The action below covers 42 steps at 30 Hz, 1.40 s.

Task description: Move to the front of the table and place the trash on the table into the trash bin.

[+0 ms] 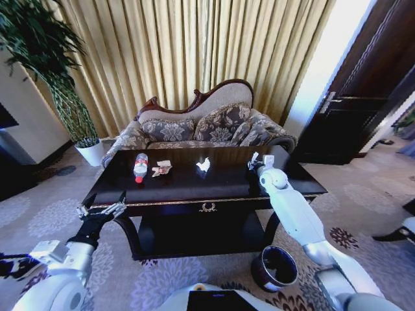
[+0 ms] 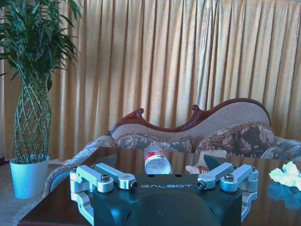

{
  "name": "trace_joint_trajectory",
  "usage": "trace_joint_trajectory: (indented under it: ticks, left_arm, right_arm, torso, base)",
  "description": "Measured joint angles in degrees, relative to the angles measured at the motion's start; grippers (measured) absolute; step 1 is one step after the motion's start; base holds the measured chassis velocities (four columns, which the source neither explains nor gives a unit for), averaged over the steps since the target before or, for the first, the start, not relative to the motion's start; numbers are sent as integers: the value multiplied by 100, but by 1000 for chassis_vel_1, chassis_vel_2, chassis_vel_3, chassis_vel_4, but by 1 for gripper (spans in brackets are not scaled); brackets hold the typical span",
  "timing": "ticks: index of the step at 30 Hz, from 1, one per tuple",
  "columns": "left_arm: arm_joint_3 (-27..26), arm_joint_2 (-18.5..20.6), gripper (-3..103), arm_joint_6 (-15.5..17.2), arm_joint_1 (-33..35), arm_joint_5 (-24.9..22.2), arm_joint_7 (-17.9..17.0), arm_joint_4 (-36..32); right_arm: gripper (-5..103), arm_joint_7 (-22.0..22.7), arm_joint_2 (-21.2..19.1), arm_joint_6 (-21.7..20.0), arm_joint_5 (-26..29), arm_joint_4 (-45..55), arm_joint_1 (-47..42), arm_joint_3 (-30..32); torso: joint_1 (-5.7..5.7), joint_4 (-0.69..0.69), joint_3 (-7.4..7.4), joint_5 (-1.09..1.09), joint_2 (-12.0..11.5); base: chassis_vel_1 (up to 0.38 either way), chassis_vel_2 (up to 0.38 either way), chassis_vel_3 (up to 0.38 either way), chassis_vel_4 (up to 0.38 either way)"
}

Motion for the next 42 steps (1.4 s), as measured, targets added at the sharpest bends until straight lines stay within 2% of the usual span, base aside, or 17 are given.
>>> trace_joint_trajectory:
  ticks: [3,4,5,14,18,21,22,26,34,40,41,42]
  left_arm:
    - [0,-2,100,-2,-3,-1,0,0]
    - [0,-3,100,-3,-11,-1,-1,0]
    - [1,-4,100,-4,-13,-1,0,0]
    - [10,1,100,-7,-34,-1,-1,0]
    - [11,7,100,-11,-46,-5,-9,0]
    - [13,-1,100,-32,-51,-21,-25,0]
    - [13,-1,100,-32,-51,-21,-25,0]
    - [15,3,100,-47,-61,-35,-38,0]
    - [8,28,100,-47,-54,-26,-45,0]
    - [-24,67,100,-48,-62,-37,-48,0]
    - [-37,69,100,-55,-59,-52,-51,0]
    - [-40,67,100,-68,-53,-59,-52,0]
  right_arm:
    - [17,0,1,0,0,12,-6,1]
    - [6,1,0,0,1,15,-12,5]
    - [1,1,-4,3,1,18,-22,13]
    - [0,-12,-48,147,48,189,-146,139]
    - [0,-34,-97,323,304,843,-447,342]
    - [0,-182,-141,391,492,1733,-997,669]
    - [0,-182,-141,391,492,1733,-997,669]
    - [0,-397,-131,393,599,3020,-1922,1283]
    - [0,-449,-109,392,686,4148,-3140,1915]
    - [0,-231,25,443,366,4606,-3661,2040]
    - [0,-202,137,594,44,4778,-3911,2079]
    - [0,-199,187,641,-56,4837,-4004,2104]
  torso:
    - [0,0,0,0,0]
    - [0,0,0,0,0]
    - [0,0,0,0,0]
    - [0,0,0,0,0]
    - [0,0,0,0,0]
    - [0,0,0,0,0]
    - [0,0,0,0,0]
    - [0,0,0,1,0]
    - [-1,-2,-1,0,0]
    - [0,0,-1,0,0]
    - [0,0,-1,-1,0]
    - [0,0,-1,-1,0]
  base:
    - [0,0,0,0]
    - [0,0,0,0]
    - [0,0,0,0]
    - [0,0,0,0]
    - [0,0,0,0]
    - [0,0,0,0]
    - [0,0,0,0]
    - [0,0,0,0]
    - [0,0,0,0]
    - [0,0,0,0]
    - [0,0,0,0]
    - [0,0,0,0]
